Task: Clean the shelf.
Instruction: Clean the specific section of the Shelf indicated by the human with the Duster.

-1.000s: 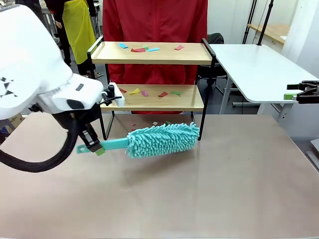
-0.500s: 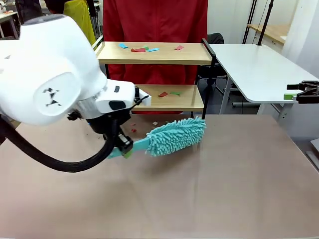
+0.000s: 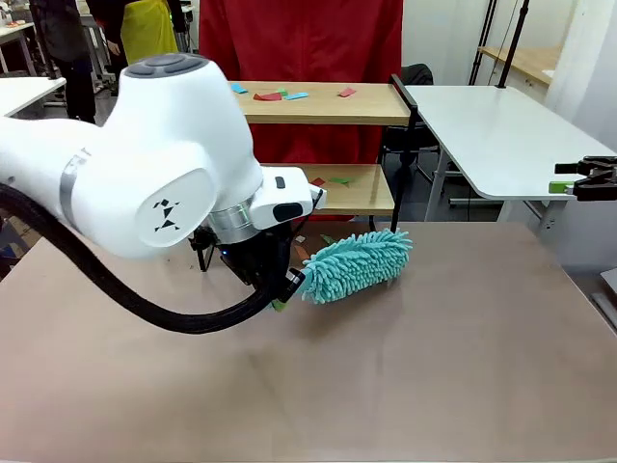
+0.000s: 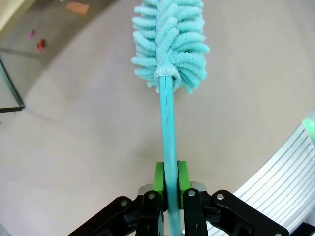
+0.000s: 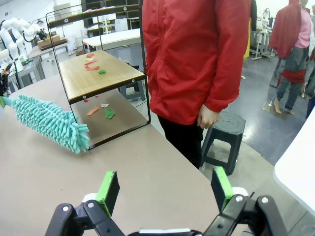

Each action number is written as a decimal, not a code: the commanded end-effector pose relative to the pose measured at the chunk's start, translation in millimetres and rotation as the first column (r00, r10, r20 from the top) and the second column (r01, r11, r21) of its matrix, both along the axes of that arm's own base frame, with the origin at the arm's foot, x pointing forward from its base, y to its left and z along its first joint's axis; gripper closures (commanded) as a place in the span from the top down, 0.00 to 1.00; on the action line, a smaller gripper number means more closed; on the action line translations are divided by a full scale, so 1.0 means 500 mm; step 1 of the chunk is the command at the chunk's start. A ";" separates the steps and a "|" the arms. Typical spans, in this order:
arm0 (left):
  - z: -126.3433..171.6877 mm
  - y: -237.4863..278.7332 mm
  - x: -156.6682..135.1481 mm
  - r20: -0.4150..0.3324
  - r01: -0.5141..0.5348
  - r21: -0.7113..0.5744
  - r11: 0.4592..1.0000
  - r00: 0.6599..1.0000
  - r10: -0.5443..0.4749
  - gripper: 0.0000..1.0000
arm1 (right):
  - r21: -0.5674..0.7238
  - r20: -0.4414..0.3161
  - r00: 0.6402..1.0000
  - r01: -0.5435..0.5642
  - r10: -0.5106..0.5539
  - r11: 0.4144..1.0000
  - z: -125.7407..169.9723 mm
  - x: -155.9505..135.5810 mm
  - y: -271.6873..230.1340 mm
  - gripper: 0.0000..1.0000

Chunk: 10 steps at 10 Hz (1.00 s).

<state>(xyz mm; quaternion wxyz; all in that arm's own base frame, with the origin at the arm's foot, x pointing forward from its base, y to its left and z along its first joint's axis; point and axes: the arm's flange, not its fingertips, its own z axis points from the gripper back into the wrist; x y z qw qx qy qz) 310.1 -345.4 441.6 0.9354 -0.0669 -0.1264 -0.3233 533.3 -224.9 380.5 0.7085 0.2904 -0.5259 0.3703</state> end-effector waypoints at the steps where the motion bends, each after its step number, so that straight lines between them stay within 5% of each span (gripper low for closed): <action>1: 0.030 -0.003 0.021 0.015 -0.040 0.038 0.998 0.999 0.039 0.13 | 0.003 0.004 1.000 -0.003 0.003 1.000 0.004 -0.002 0.005 1.00; 6: 0.047 0.026 0.017 0.010 -0.042 0.116 0.992 0.999 0.041 0.13 | 0.003 0.004 1.000 -0.003 0.003 1.000 0.004 -0.002 0.005 1.00; 10: 0.049 0.031 0.018 0.045 -0.096 0.039 0.995 0.995 0.094 0.13 | 0.003 0.004 1.000 -0.003 0.003 1.000 0.004 -0.002 0.005 1.00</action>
